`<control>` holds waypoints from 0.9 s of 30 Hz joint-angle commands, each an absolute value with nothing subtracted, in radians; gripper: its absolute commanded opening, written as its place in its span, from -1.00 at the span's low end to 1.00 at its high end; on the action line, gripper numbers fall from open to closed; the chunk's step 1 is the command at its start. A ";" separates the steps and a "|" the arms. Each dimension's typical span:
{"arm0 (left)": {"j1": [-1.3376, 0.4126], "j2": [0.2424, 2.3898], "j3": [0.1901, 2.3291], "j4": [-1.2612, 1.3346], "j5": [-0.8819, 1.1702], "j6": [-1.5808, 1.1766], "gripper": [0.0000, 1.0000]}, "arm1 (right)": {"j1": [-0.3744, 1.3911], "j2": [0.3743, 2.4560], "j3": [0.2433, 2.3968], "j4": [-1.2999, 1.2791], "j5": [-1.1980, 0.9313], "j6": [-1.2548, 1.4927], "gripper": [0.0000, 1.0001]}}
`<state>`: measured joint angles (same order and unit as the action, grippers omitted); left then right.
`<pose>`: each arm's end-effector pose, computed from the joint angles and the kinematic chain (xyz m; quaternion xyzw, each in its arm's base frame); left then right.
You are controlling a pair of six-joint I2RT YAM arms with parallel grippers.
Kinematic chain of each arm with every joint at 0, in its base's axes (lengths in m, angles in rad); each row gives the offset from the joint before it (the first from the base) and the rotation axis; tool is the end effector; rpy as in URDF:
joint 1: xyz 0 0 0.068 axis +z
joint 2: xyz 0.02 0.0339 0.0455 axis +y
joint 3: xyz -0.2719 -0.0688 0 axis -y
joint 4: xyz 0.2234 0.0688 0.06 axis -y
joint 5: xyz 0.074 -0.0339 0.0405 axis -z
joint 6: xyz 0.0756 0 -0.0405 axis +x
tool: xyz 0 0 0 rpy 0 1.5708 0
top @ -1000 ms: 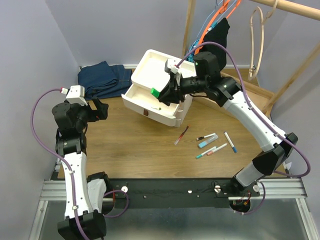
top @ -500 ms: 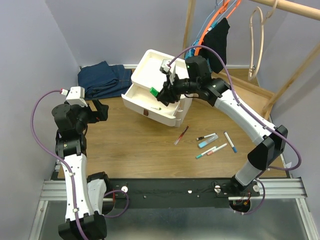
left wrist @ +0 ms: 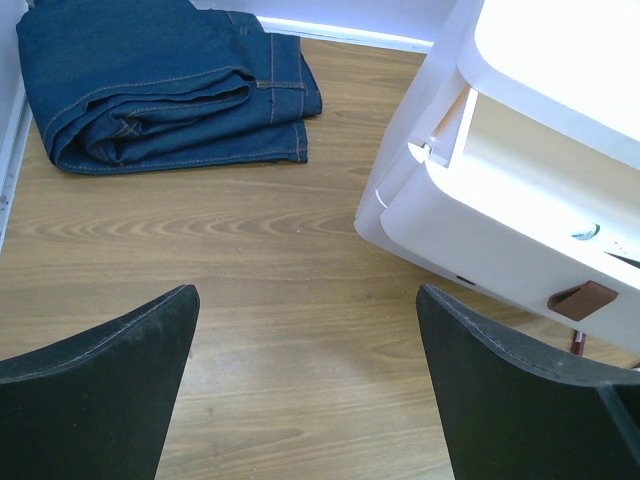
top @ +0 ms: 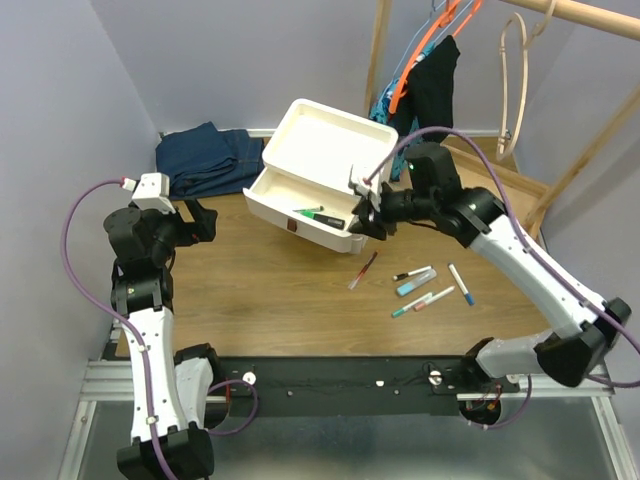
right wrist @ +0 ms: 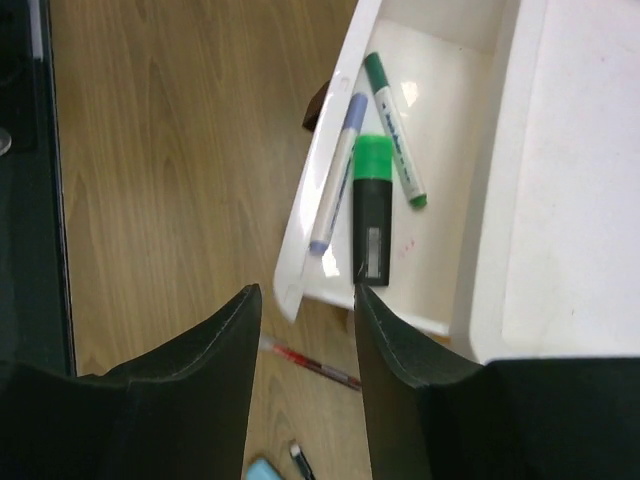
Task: Sort the stationery into containers
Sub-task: Place the pen in the drawer, then pick up the pen from the center of the board.
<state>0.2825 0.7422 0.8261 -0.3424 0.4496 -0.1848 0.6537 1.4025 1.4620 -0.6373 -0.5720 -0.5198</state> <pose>0.1768 0.0171 0.3395 -0.0465 0.7829 -0.1474 0.6026 0.2205 0.2205 0.3796 -0.5789 0.6281 0.2781 0.4394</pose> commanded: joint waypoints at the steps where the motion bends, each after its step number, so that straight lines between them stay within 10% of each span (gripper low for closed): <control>1: 0.291 0.727 0.819 -0.344 0.454 -0.173 0.97 | 0.657 1.257 1.317 -0.938 -0.483 -0.842 -0.08; 11: 0.290 0.726 0.802 -0.337 0.469 -0.189 0.97 | 0.634 1.098 0.879 -1.037 -0.270 -1.164 -0.12; 27: 0.295 0.718 0.816 -0.411 0.446 -0.146 0.97 | 0.438 1.370 0.837 -0.848 -0.261 -1.319 -0.14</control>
<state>0.2852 0.7353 0.8085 -0.3733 0.4492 -0.1688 0.5255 1.2804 0.8005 -0.9092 -0.2668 -1.2282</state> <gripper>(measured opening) 0.987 0.438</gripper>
